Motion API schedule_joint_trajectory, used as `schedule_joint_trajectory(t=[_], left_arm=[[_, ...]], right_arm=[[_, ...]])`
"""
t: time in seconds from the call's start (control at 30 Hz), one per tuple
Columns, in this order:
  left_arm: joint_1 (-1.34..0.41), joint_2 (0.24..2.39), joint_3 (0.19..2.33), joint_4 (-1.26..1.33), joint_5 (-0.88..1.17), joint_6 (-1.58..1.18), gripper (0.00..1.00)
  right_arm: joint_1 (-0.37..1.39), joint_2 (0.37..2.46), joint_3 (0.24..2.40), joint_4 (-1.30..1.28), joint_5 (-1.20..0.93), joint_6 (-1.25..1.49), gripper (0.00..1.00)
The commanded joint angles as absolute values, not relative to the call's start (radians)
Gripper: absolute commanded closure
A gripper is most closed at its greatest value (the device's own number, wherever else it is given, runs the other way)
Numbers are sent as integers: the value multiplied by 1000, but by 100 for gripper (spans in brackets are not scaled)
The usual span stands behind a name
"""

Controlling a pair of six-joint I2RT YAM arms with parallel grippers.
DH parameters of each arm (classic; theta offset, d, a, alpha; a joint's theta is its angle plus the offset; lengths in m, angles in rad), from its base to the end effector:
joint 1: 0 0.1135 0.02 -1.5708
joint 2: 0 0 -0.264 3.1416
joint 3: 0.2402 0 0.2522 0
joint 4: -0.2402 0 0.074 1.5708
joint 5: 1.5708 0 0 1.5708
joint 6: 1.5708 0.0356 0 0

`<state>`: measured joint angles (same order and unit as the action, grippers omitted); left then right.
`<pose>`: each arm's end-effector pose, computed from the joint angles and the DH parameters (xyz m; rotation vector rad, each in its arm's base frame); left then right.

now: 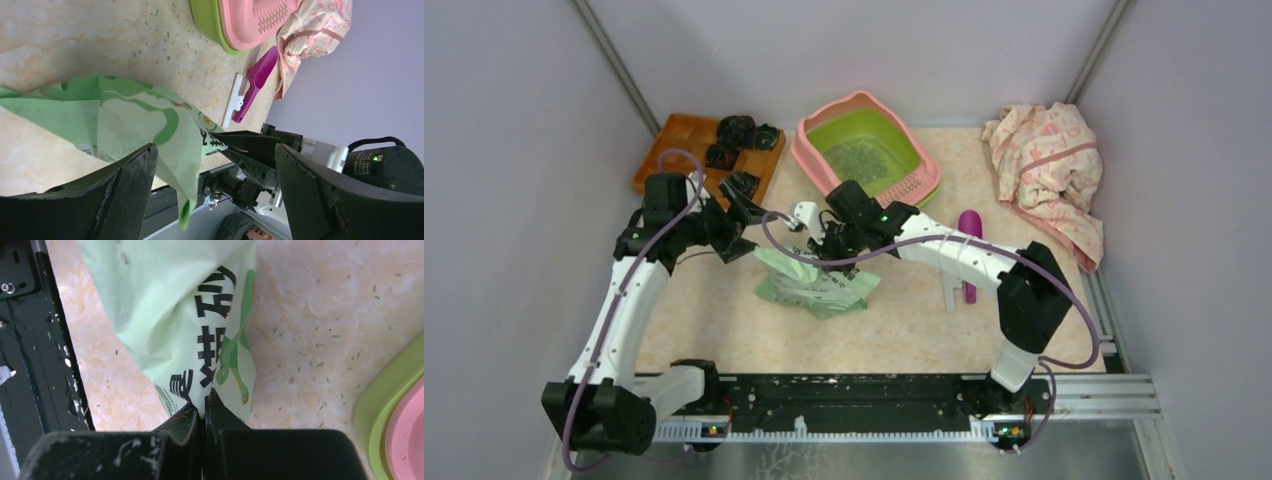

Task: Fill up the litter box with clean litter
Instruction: Close the cat litter bag at the center of the board.

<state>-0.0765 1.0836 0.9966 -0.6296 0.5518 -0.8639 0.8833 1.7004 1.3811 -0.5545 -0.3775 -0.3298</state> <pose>0.2222 -0.0358 0.3168 -0.6332 2.3283 -1.0975 0.2274 0.2976 0.2732 -1.5565 1.9413 0.7025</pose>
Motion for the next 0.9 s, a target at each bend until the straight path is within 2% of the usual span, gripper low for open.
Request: schedule_joint_trajectory(t=[0.0,0.17,0.37,0.6,0.87], left_arm=[[-57,1097,1103,-863,473,-836,7],[-41,1102,1095,-922,482,-841,7],[-26,1103,1050,-949,495,-845,18],[-7,1148,946,-836,621,-912,20],[-7,1223,925,-757,724,-978,21]], right_arm=[[884,1660,1367,-485,-369,-331,100],[880,1654,1358,-475,-365,-327,100],[877,1643,1356,-479,-368,-326,100],[877,1625,1350,-474,-375,-325,100],[898,1617,1332,-463,-363,-324,100]])
